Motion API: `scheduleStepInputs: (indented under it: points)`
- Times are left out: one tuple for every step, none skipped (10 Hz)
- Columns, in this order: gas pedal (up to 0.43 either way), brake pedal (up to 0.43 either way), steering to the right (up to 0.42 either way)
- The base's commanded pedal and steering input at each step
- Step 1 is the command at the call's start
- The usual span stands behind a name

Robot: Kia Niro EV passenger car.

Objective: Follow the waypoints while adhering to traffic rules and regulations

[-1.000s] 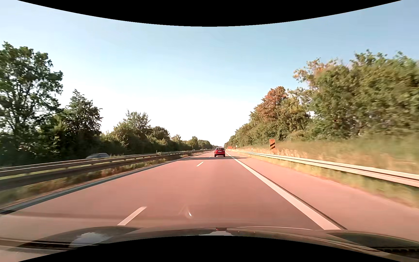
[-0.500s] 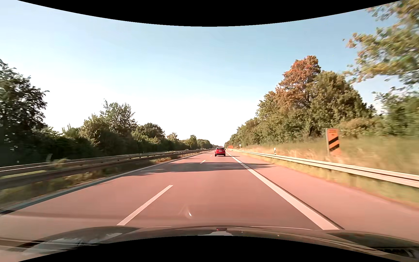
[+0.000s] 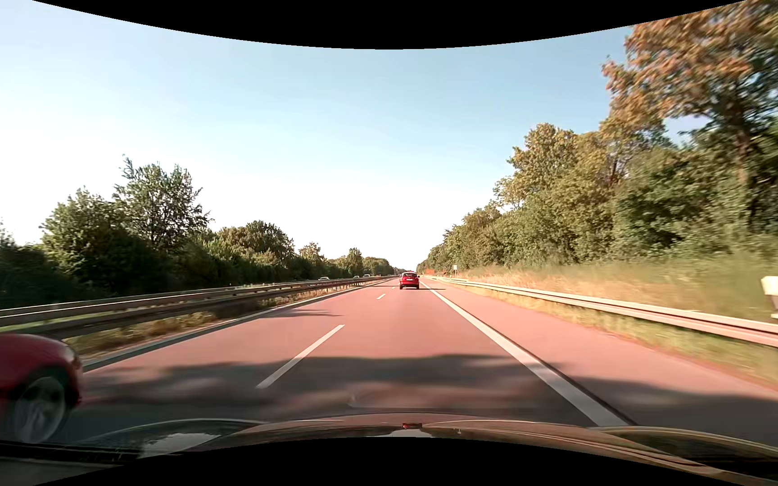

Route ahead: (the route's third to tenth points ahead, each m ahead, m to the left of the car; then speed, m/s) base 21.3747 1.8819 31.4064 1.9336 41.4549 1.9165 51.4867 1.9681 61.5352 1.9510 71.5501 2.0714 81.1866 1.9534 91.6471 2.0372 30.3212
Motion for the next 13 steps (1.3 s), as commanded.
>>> scheduleStepInputs:
  points:
    - [0.331,0.006,-0.002]
    - [0.331,0.006,-0.002]
    - [0.331,0.006,-0.002]
    - [0.331,0.006,-0.002]
    - [0.331,0.006,-0.002]
    - [0.331,0.006,-0.002]
    - [0.350,0.006,-0.002]
    - [0.358,0.006,-0.002]
    - [0.370,0.006,-0.002]
    - [0.370,0.006,-0.002]
    - [0.370,0.006,-0.002]
    - [0.370,0.006,-0.002]
    - [0.370,0.006,-0.002]
